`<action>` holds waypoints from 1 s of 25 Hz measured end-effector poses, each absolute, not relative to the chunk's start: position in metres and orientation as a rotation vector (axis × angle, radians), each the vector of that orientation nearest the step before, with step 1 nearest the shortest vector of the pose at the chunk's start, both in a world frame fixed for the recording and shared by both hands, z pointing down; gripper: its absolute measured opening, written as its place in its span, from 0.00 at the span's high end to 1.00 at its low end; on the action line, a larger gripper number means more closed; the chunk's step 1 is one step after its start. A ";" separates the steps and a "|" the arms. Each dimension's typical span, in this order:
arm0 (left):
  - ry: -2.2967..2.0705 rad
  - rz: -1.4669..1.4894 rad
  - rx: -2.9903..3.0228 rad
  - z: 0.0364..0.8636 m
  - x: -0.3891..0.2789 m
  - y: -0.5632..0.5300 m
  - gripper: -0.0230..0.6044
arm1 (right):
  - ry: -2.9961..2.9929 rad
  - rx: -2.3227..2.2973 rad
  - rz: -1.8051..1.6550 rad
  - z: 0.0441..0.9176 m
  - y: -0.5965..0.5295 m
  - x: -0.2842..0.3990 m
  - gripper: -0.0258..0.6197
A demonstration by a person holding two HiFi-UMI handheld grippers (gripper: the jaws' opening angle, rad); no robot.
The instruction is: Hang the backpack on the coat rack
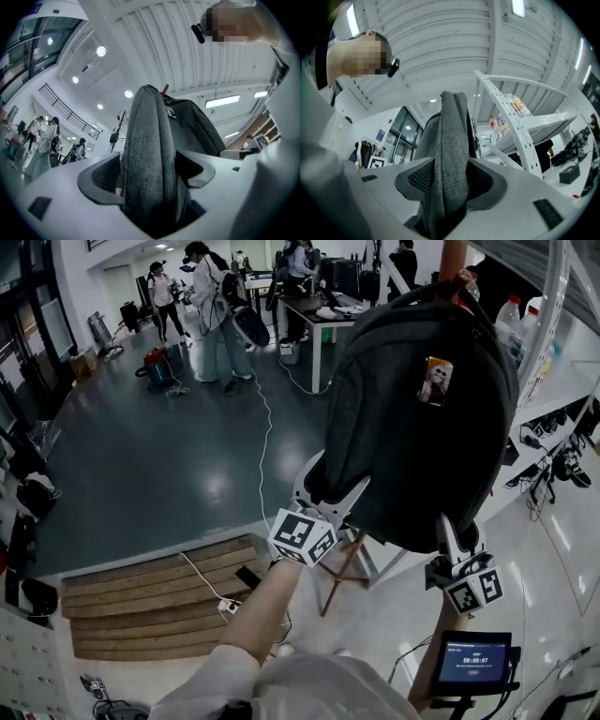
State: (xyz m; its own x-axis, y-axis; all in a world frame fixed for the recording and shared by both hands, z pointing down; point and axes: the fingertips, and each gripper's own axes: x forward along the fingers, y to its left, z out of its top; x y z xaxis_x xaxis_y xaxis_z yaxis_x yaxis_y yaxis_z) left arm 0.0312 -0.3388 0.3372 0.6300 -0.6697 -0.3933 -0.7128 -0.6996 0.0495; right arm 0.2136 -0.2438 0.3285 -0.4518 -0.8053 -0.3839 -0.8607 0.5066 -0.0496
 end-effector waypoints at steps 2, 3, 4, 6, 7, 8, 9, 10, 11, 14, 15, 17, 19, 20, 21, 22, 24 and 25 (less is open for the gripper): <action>1.184 0.610 -2.774 0.340 0.029 -0.343 0.38 | 2.291 -1.316 0.220 0.309 -0.224 0.228 0.69; 1.190 0.610 -2.781 0.340 0.029 -0.343 0.38 | 2.232 -1.272 0.228 0.297 -0.212 0.236 0.69; 1.194 0.605 -2.777 0.341 0.029 -0.342 0.38 | 2.185 -1.211 0.230 0.283 -0.198 0.242 0.69; 1.199 0.599 -2.763 0.340 0.028 -0.338 0.38 | 2.180 -1.054 0.216 0.258 -0.174 0.237 0.69; 1.201 0.599 -2.759 0.339 0.026 -0.334 0.38 | 2.228 -0.980 0.209 0.249 -0.165 0.224 0.69; 1.202 0.599 -2.758 0.339 0.025 -0.331 0.38 | 2.295 -0.923 0.214 0.242 -0.160 0.205 0.69; 1.203 0.597 -2.757 0.339 0.025 -0.328 0.38 | 2.358 -0.889 0.231 0.239 -0.159 0.185 0.69; 1.203 0.594 -2.757 0.339 0.025 -0.326 0.38 | 2.408 -0.884 0.248 0.239 -0.161 0.166 0.69; 1.200 0.593 -2.760 0.340 0.027 -0.324 0.38 | 2.443 -0.914 0.260 0.243 -0.169 0.149 0.69; 1.171 0.597 -2.789 0.340 0.030 -0.319 0.38 | 2.522 -1.214 0.258 0.281 -0.216 0.121 0.69; 1.160 0.589 -2.802 0.341 0.030 -0.316 0.38 | 2.529 -1.352 0.251 0.297 -0.233 0.120 0.69; 1.143 0.528 -2.837 0.352 0.029 -0.309 0.38 | 2.482 -1.533 0.214 0.322 -0.255 0.127 0.69; 1.151 0.423 -2.872 0.375 0.025 -0.302 0.38 | 2.409 -1.576 0.121 0.336 -0.263 0.135 0.69; 1.165 0.371 -2.877 0.388 0.021 -0.298 0.38 | 2.393 -1.576 0.070 0.342 -0.267 0.137 0.69; 1.181 0.330 -2.870 0.398 0.015 -0.290 0.39 | 2.390 -1.570 0.028 0.349 -0.270 0.137 0.69; 1.197 0.307 -2.858 0.407 0.008 -0.280 0.40 | 2.390 -1.559 -0.003 0.354 -0.271 0.136 0.69; 1.211 0.301 -2.845 0.416 -0.006 -0.257 0.47 | 2.380 -1.517 -0.046 0.361 -0.269 0.133 0.69; 1.205 0.301 -2.844 0.418 -0.012 -0.246 0.51 | 2.373 -1.490 -0.068 0.363 -0.266 0.131 0.69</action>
